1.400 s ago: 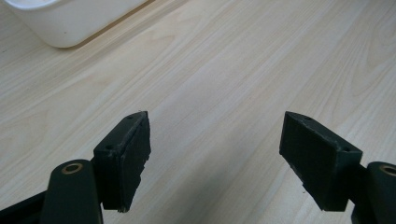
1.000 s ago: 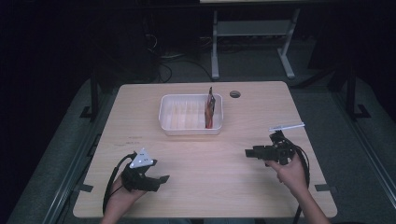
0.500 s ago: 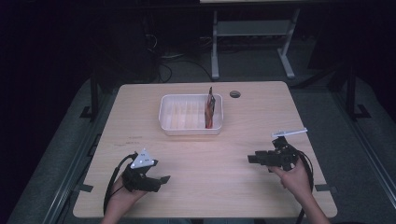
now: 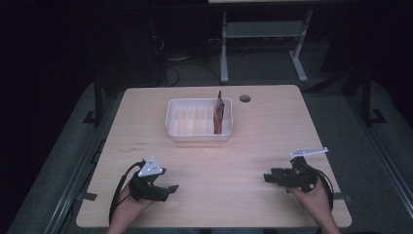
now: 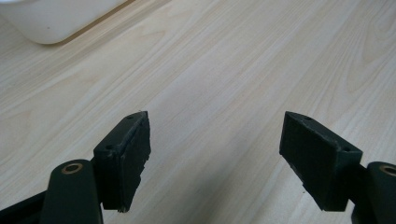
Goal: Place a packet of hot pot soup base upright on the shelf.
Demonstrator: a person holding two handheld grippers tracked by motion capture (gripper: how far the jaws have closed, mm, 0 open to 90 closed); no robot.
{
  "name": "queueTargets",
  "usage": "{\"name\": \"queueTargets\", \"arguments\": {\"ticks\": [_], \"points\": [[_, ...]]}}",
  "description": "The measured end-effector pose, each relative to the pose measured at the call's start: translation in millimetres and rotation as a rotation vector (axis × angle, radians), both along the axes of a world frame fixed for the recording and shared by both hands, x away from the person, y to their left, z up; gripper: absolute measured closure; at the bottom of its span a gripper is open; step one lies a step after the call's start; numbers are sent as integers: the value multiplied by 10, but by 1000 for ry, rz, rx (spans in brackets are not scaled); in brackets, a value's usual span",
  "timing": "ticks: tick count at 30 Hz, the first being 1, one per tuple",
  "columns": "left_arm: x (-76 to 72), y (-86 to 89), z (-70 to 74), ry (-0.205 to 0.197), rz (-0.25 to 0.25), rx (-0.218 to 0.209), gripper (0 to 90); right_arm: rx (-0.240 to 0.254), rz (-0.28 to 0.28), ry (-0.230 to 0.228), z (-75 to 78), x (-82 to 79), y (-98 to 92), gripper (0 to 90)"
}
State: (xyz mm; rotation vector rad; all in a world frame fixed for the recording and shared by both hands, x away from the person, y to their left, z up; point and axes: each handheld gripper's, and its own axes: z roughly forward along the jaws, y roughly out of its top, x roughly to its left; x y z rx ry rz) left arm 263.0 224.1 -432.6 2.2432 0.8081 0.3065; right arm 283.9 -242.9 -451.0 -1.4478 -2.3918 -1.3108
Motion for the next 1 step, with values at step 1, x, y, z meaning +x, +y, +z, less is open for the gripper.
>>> {"name": "queueTargets", "arguments": {"ticks": [1], "points": [[0,0,0,0,0,0,243,0,0,0,0,0,0,458]]}}
